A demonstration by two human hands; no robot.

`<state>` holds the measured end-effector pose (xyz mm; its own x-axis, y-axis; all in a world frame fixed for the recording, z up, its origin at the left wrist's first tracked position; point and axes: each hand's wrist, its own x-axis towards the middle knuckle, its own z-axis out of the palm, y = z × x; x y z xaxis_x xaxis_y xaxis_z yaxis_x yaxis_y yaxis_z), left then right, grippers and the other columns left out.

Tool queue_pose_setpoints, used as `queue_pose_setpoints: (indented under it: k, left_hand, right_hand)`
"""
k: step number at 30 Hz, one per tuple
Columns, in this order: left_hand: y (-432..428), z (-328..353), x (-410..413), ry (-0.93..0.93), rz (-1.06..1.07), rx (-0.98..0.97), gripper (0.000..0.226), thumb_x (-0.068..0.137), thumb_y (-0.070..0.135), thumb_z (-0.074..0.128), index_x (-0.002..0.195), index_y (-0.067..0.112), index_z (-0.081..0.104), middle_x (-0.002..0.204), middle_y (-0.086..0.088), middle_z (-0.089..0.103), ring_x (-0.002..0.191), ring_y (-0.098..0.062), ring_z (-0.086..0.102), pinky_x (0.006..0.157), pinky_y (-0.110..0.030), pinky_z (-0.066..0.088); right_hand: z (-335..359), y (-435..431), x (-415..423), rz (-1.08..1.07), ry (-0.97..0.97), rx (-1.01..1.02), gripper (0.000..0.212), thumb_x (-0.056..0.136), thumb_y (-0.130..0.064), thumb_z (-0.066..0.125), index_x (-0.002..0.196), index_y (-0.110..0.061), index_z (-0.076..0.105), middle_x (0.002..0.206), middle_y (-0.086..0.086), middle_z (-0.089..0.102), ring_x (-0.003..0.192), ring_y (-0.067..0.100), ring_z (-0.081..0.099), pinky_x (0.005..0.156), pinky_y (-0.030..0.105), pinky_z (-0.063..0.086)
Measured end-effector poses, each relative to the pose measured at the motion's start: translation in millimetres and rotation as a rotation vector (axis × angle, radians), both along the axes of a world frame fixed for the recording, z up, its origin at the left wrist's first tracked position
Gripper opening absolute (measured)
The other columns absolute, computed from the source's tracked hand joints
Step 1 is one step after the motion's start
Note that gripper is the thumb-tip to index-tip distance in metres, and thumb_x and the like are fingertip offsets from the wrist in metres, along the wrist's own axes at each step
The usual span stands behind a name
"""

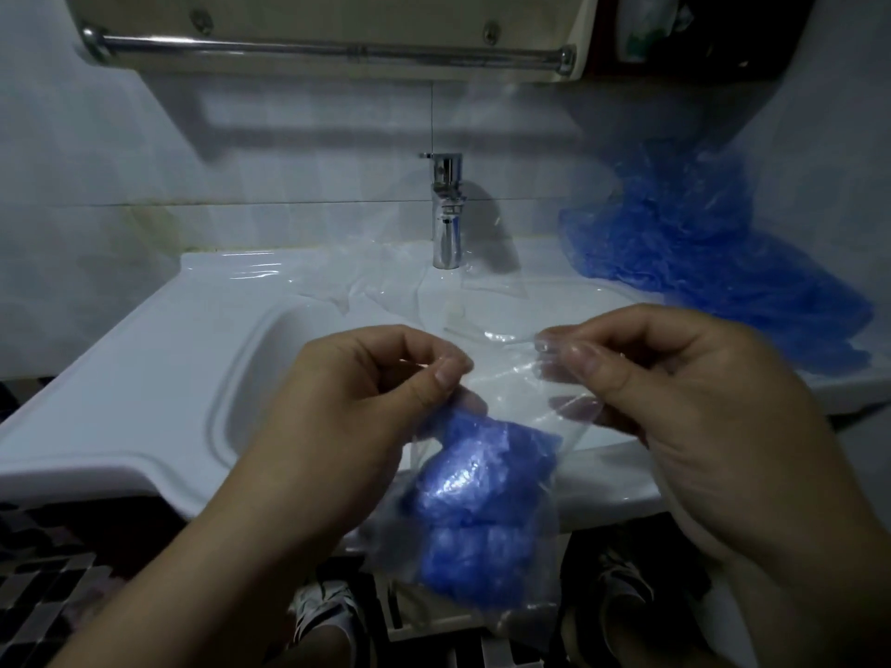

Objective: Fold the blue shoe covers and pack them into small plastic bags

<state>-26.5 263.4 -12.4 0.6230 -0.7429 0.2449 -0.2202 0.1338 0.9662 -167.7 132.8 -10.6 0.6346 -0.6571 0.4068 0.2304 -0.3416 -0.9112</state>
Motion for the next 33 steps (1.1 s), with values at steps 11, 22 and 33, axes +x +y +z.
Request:
queue_pose_setpoints:
  k: [11,22,33]
  left_hand:
    - [-4,-14,7,0.056,0.030,0.055,0.019,0.083,0.021,0.065,0.072,0.009,0.073,0.075,-0.010,0.072,0.070,-0.018,0.068,0.067,-0.034,0.057]
    - [-9,-22,10,0.113,0.040,0.015,0.017,0.086,0.008,0.065,0.071,0.012,0.070,0.072,-0.015,0.070,0.061,-0.019,0.062,0.059,-0.029,0.050]
    - [-11,-24,10,0.068,0.043,0.052,0.022,0.088,0.007,0.063,0.068,0.013,0.072,0.071,-0.007,0.071,0.067,-0.014,0.066,0.070,-0.035,0.053]
  right_hand:
    - [-15,-1,3,-0.074,0.182,-0.054,0.018,0.083,-0.002,0.069,0.079,-0.018,0.077,0.076,0.000,0.075,0.073,0.018,0.073,0.070,0.035,0.059]
    - [-20,0,4,-0.054,0.199,-0.044,0.013,0.086,-0.008,0.067,0.080,-0.018,0.074,0.076,0.001,0.074,0.071,0.016,0.072,0.068,0.030,0.058]
    - [-23,-3,5,-0.108,0.175,-0.015,0.017,0.079,-0.005,0.075,0.084,-0.021,0.072,0.080,0.002,0.074,0.073,0.018,0.073,0.072,0.038,0.059]
